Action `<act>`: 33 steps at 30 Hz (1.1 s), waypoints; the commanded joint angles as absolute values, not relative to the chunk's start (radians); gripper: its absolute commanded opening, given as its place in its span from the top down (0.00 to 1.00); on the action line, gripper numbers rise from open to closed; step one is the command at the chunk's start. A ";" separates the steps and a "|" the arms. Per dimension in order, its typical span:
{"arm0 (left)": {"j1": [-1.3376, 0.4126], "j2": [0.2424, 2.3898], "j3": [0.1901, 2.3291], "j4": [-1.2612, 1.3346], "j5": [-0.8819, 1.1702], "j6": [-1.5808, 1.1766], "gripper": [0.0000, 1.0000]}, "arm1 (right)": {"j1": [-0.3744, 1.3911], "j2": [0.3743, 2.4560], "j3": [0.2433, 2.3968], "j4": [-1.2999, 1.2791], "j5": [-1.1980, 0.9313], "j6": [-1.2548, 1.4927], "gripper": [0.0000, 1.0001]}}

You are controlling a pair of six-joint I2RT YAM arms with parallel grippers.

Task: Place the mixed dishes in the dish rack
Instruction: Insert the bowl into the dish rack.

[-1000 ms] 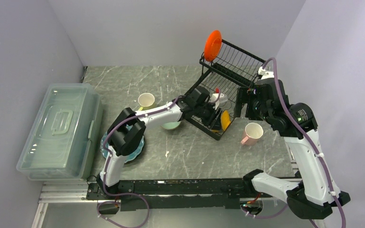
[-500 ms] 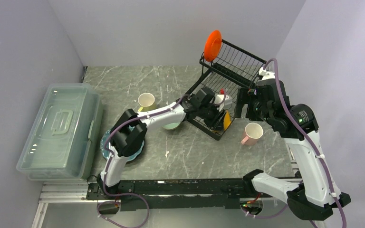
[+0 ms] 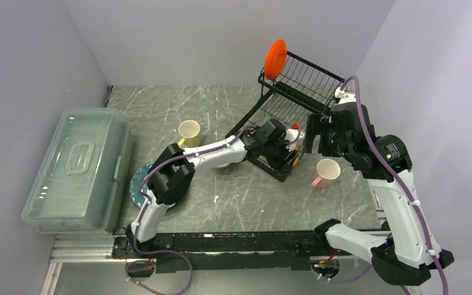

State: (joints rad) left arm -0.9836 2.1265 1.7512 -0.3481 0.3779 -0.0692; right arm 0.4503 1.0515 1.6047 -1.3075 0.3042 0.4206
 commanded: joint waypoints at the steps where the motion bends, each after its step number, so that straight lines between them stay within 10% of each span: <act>1: -0.999 2.141 1.798 -0.339 0.371 -0.029 0.42 | 0.452 1.033 1.620 -1.288 0.299 0.408 0.02; 4: -0.999 2.150 1.818 -0.350 0.359 -0.013 0.38 | 0.453 1.030 1.620 -1.292 0.302 0.407 0.01; 7: -0.999 2.156 1.839 -0.362 0.343 -0.011 0.02 | 0.453 1.028 1.620 -1.293 0.302 0.404 0.01; 33: -0.998 1.863 1.942 -0.621 -0.028 0.118 0.01 | 0.452 1.012 1.612 -1.246 0.347 0.387 0.00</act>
